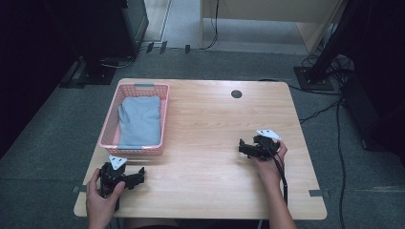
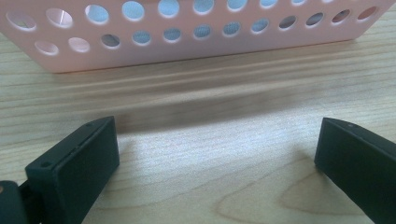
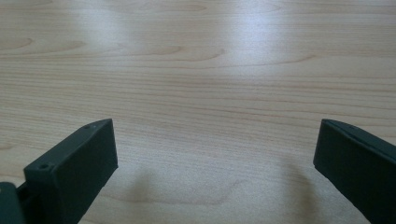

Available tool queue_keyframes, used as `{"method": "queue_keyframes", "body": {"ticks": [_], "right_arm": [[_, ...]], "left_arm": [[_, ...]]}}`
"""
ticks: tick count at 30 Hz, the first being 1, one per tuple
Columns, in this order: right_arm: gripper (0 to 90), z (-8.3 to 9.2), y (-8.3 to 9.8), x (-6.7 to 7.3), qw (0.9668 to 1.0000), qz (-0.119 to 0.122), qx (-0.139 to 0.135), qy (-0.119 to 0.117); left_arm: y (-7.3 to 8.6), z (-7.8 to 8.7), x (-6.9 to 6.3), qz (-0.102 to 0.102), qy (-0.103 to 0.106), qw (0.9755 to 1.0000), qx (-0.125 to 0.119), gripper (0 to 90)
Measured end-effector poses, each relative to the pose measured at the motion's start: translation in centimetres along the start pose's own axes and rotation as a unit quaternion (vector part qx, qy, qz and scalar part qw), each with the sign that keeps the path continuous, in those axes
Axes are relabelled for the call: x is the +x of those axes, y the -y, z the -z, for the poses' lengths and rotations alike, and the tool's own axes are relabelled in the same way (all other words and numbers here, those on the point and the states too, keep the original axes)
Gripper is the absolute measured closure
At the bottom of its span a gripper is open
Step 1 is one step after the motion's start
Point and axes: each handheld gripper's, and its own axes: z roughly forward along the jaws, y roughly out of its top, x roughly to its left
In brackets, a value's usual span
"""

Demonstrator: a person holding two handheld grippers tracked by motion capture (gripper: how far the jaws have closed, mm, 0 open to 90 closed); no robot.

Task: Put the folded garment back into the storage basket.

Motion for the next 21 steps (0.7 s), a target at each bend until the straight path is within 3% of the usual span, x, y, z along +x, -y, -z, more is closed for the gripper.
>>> {"method": "queue_keyframes", "body": {"ticks": [7,21], "right_arm": [[0.0,0.3,0.3,-0.7,1.0,0.0,0.0,0.009],[0.0,1.4,1.0,-2.7,0.9993,-0.024,0.009,0.027]], "left_arm": [[0.0,0.0,0.0,0.0,0.0,1.0,0.0,0.0],[0.0,0.0,0.0,0.0,-0.001,1.0,0.0,0.0]]}}
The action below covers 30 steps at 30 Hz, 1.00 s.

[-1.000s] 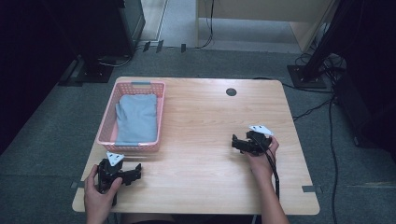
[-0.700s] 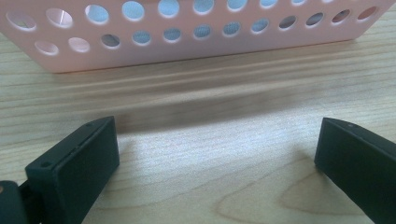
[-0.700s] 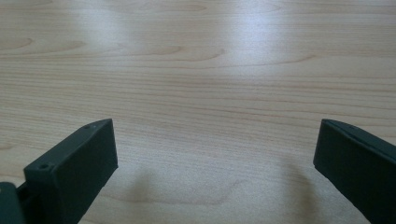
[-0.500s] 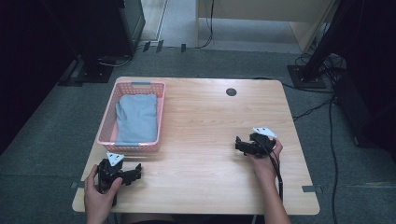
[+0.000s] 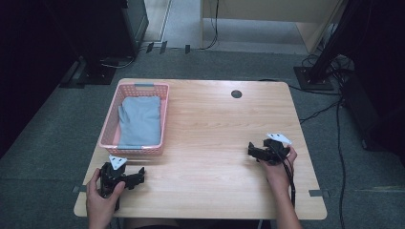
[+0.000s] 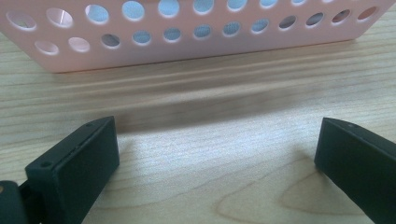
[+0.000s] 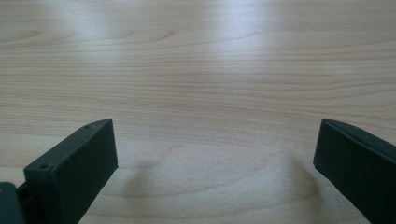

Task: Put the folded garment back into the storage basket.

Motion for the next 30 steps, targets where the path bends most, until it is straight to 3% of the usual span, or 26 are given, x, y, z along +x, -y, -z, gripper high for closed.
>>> {"method": "queue_keyframes", "body": {"ticks": [12,30], "right_arm": [[0.0,0.1,0.3,-1.1,0.9991,-0.009,0.031,0.027],[0.0,0.8,0.8,-2.5,0.998,-0.009,0.035,0.051]], "left_arm": [[0.0,0.0,0.0,0.0,0.0,1.0,0.0,0.0],[0.0,0.0,0.0,0.0,0.0,1.0,0.0,0.0]]}}
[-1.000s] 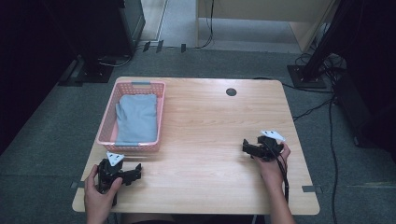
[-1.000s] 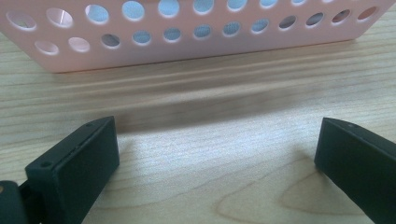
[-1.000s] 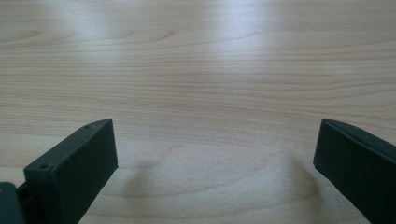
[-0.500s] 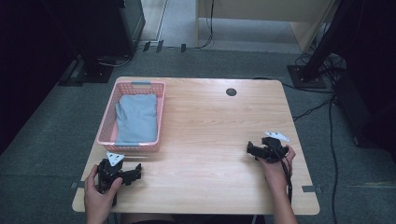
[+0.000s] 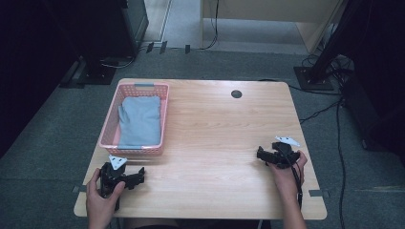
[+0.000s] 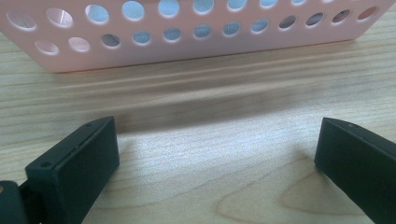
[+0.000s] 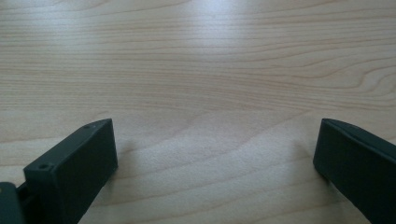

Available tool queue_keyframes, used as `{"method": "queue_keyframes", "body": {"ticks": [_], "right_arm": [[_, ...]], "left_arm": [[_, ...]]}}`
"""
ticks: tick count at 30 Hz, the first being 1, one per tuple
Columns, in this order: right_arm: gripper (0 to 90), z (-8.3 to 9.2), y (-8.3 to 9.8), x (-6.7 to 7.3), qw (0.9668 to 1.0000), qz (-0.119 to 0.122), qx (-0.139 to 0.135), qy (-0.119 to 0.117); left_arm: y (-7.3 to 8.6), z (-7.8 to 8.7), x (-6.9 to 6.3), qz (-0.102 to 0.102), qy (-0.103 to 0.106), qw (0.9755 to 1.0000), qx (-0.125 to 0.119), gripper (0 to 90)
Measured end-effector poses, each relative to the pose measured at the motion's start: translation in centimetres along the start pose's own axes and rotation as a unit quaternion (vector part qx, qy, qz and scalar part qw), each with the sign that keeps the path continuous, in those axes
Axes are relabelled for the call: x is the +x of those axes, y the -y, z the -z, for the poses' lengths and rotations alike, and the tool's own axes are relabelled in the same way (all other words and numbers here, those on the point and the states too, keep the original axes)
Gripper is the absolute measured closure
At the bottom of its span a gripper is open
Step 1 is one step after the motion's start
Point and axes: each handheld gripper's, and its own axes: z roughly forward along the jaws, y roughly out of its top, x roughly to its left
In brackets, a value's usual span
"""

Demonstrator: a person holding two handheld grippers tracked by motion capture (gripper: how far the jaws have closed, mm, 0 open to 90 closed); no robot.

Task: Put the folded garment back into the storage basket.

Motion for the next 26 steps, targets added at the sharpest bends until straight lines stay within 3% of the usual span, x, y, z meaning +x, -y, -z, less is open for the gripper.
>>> {"method": "queue_keyframes", "body": {"ticks": [12,26], "right_arm": [[0.0,0.6,0.6,-1.4,1.0,-0.005,0.001,0.006],[0.0,0.9,0.8,-1.2,0.9996,-0.02,0.001,0.022]], "left_arm": [[0.0,0.0,0.0,0.0,0.0,1.0,0.0,0.0],[0.0,0.0,0.0,0.0,0.0,1.0,0.0,0.0]]}}
